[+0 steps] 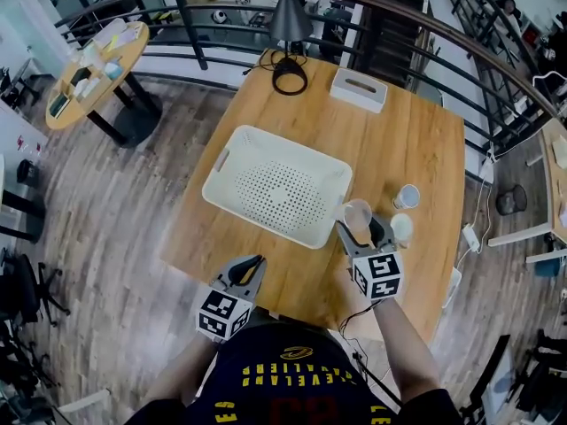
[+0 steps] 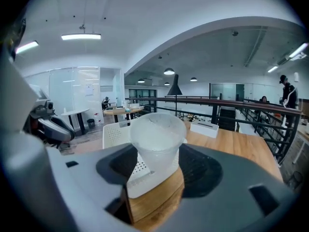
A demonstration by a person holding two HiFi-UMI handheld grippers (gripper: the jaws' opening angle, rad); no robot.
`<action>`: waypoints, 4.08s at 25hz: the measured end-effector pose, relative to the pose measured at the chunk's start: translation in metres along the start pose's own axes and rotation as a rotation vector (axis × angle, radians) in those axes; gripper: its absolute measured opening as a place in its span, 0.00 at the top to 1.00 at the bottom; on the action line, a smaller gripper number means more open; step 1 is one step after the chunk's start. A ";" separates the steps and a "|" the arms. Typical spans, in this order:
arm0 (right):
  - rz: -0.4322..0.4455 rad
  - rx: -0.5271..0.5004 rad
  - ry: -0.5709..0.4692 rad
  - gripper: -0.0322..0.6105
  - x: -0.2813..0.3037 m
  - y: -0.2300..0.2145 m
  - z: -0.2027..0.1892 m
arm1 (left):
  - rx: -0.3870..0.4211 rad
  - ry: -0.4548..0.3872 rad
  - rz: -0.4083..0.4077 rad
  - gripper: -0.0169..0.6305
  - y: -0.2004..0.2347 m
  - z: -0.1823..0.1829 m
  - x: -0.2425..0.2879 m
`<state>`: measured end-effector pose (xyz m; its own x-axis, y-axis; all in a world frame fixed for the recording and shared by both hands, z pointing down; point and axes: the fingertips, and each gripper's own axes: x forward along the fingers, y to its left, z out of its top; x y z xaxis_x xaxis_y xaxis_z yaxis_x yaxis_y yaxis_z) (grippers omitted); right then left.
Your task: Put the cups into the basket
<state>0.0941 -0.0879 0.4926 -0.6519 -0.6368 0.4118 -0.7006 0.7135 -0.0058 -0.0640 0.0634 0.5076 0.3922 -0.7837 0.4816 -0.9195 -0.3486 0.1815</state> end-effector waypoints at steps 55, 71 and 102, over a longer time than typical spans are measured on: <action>0.106 -0.155 0.215 0.53 0.251 0.122 0.012 | -0.102 0.094 -0.023 0.80 0.235 -0.013 -0.011; 0.191 -0.191 0.248 0.53 0.308 0.143 -0.017 | -0.149 0.122 -0.003 0.80 0.256 -0.028 -0.009; 0.179 -0.178 0.276 0.53 0.315 0.141 -0.027 | -0.160 0.145 -0.004 0.80 0.257 -0.032 -0.011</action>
<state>-0.2022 -0.1795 0.6456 -0.6397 -0.4114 0.6493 -0.5050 0.8617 0.0484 -0.3057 -0.0015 0.5768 0.3986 -0.6966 0.5966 -0.9149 -0.2566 0.3117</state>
